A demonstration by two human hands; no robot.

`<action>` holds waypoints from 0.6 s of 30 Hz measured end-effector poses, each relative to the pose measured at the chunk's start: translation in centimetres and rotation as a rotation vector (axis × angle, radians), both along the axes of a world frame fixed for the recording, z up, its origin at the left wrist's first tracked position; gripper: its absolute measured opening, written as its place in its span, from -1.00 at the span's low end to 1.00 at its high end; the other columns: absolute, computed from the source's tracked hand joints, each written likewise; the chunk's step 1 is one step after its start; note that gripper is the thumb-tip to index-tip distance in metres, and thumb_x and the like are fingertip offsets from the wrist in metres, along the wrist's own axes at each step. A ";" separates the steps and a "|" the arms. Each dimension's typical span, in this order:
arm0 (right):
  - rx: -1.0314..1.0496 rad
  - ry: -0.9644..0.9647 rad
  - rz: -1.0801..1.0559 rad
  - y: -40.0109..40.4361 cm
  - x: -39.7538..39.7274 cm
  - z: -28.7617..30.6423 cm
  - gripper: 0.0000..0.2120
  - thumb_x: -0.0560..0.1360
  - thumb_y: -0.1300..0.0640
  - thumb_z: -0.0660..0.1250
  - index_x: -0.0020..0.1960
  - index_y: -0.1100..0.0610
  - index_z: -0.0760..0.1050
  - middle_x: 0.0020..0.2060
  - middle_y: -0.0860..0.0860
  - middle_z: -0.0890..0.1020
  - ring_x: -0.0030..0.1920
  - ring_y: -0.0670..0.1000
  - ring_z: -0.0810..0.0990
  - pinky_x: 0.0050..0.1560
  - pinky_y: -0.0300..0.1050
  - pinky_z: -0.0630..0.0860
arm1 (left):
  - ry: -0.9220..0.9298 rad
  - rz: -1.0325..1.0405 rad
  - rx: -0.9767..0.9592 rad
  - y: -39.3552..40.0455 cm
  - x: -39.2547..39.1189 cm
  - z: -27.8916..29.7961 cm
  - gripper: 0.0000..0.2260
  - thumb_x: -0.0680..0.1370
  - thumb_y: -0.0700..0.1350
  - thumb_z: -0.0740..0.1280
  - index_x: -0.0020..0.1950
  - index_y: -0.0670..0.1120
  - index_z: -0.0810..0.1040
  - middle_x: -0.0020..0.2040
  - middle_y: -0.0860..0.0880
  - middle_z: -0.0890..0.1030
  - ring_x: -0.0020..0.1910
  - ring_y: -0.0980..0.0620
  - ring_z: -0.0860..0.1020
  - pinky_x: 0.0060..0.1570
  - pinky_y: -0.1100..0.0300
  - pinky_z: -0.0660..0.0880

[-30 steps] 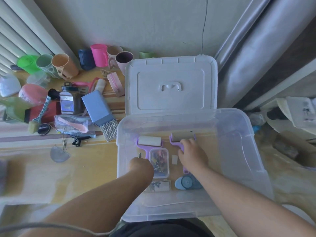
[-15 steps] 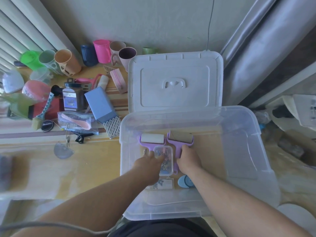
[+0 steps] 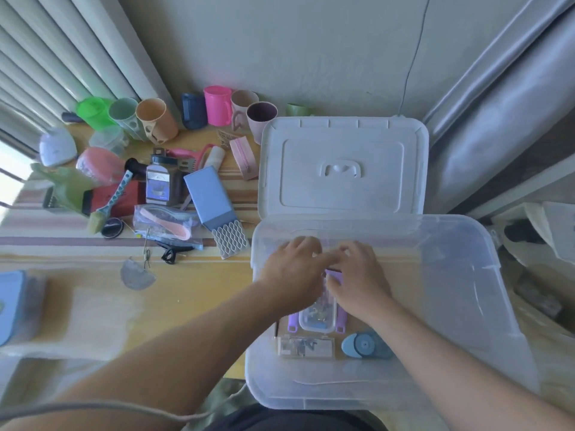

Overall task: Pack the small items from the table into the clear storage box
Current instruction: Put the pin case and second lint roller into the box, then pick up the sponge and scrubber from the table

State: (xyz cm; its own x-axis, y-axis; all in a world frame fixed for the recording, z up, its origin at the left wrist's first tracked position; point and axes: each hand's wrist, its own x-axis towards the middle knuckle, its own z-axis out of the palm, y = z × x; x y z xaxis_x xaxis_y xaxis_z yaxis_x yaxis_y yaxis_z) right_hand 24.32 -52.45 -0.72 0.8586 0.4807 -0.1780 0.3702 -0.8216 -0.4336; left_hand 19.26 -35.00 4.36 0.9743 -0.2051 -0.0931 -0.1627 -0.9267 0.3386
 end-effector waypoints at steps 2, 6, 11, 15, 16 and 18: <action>0.153 -0.144 0.029 2.4 0.2 2.3 -0.72 0.46 0.12 0.45 0.17 0.05 0.61 0.16 0.01 0.50 0.24 0.13 0.43 0.17 0.07 0.54 | -0.198 0.054 -0.124 3.2 0.1 1.6 -0.67 0.45 -0.13 0.45 0.21 0.08 0.64 0.14 -0.03 0.58 0.15 -0.12 0.55 0.07 0.00 0.50; 0.399 -0.357 0.127 10.9 0.4 6.1 -0.71 0.42 0.17 0.43 0.14 0.12 0.65 0.10 0.09 0.54 0.13 0.21 0.50 0.18 0.04 0.48 | -0.269 0.361 -0.190 13.4 -0.8 0.9 -0.75 0.47 -0.18 0.43 0.14 0.00 0.65 0.16 -0.04 0.56 0.17 -0.15 0.53 0.10 -0.04 0.54; 0.317 -0.219 0.197 22.0 0.4 5.2 -0.63 0.41 0.09 0.41 0.22 0.08 0.58 0.15 0.07 0.49 0.17 0.21 0.47 0.06 0.13 0.57 | -0.042 0.605 -0.064 25.3 -4.7 -3.0 -0.69 0.45 -0.17 0.47 0.18 0.04 0.64 0.26 -0.09 0.51 0.26 -0.24 0.46 0.12 -0.17 0.55; -0.089 0.040 0.190 30.6 1.6 1.5 -0.35 0.50 -0.09 0.41 0.53 -0.04 0.28 0.46 0.07 0.26 0.45 0.22 0.29 0.21 0.13 0.53 | 0.111 0.745 0.030 35.8 -7.8 -5.3 -0.59 0.41 -0.05 0.46 0.26 0.11 0.56 0.28 -0.06 0.45 0.29 -0.22 0.42 0.24 -0.20 0.48; -0.167 0.090 0.160 32.2 2.2 0.4 -0.27 0.50 -0.13 0.40 0.57 -0.07 0.17 0.50 0.09 0.20 0.46 0.24 0.27 0.25 0.14 0.51 | 0.143 0.757 0.043 37.9 -8.1 -5.7 -0.57 0.42 -0.01 0.45 0.28 0.12 0.54 0.30 -0.06 0.44 0.31 -0.21 0.41 0.27 -0.20 0.47; -0.229 0.172 0.038 34.6 3.4 -2.1 -0.15 0.46 -0.20 0.41 0.60 -0.11 0.03 0.49 0.14 0.18 0.43 0.29 0.31 0.23 0.16 0.52 | 0.218 0.776 0.064 41.4 -8.2 -6.4 -0.54 0.44 0.00 0.42 0.34 0.12 0.47 0.37 -0.07 0.38 0.37 -0.20 0.36 0.34 -0.18 0.42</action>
State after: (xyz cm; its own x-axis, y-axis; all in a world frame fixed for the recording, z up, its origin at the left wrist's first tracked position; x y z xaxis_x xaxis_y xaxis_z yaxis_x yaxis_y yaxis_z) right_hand 27.68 -17.85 -2.85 0.7882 0.4429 -0.4273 0.3399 -0.8921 -0.2977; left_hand 11.04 6.40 -2.02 0.7952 0.5346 -0.2862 0.5988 -0.7668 0.2314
